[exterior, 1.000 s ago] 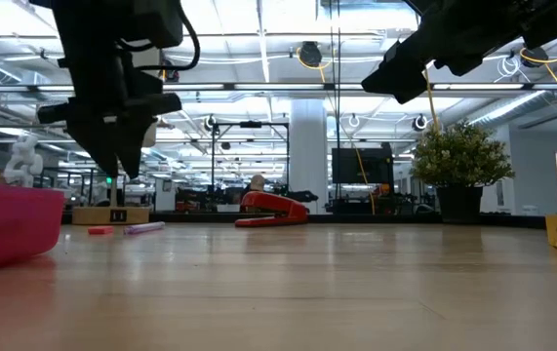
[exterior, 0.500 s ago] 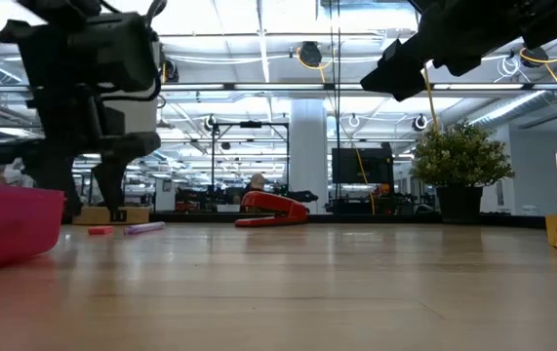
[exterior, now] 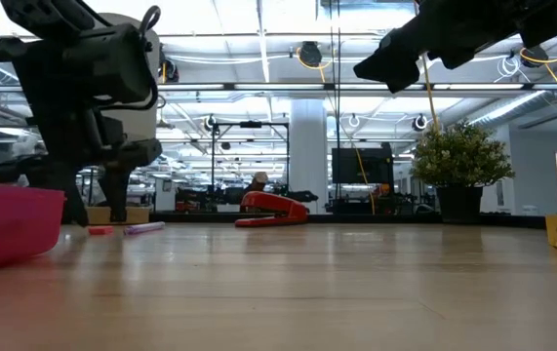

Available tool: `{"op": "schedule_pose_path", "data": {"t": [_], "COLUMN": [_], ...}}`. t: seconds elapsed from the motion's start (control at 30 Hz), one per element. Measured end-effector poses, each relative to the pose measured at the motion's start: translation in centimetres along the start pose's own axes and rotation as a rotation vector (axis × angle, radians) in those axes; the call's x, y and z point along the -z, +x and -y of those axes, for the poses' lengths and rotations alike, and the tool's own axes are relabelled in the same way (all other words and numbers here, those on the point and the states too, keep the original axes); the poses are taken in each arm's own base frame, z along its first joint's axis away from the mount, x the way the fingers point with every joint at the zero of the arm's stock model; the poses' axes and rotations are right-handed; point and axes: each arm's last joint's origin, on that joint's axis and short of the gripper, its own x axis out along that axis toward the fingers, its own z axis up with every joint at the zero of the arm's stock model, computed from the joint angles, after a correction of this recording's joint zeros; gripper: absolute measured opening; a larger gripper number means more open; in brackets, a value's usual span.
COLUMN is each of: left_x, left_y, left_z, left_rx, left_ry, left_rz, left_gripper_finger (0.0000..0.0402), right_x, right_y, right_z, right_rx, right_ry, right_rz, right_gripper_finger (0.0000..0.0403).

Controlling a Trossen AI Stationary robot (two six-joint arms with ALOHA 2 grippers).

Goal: Pack school essentials
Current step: Put the pink eraser into the red supply box

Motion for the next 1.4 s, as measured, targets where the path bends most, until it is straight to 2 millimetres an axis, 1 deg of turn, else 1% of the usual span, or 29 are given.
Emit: {"op": "schedule_pose_path", "data": {"t": [0.3,0.37,0.63,0.8,1.13,1.4], "left_x": [0.7,0.9,1.2,1.5,1.8,1.8], "left_y": [1.4,1.7,1.4,1.4,1.2,1.2], "left_z": [0.2,0.2,0.1,0.3,0.4,0.5], "left_rx": [-0.058,-0.069,-0.059,-0.031,-0.015,-0.015], "left_ry": [0.058,0.071,0.088,0.142,0.202,0.231], "left_rz": [0.025,0.03,0.037,0.033,0.032,0.034], "left_gripper_finger": [0.0234,0.0229,0.0158,0.0128,0.0084,0.0081], "right_x": [0.0,0.0,0.0,0.0,0.0,0.0], "right_y": [0.0,0.0,0.0,0.0,0.0,0.0], "right_z": [0.0,0.0,0.0,0.0,0.0,0.0], "right_rx": [0.0,0.0,0.0,0.0,-0.001,0.0], "right_ry": [0.006,0.007,0.007,0.007,0.011,0.011], "right_rz": [0.0,0.0,-0.001,-0.001,-0.001,-0.001], "right_gripper_finger": [0.027,0.027,0.027,0.027,0.027,0.027]}}
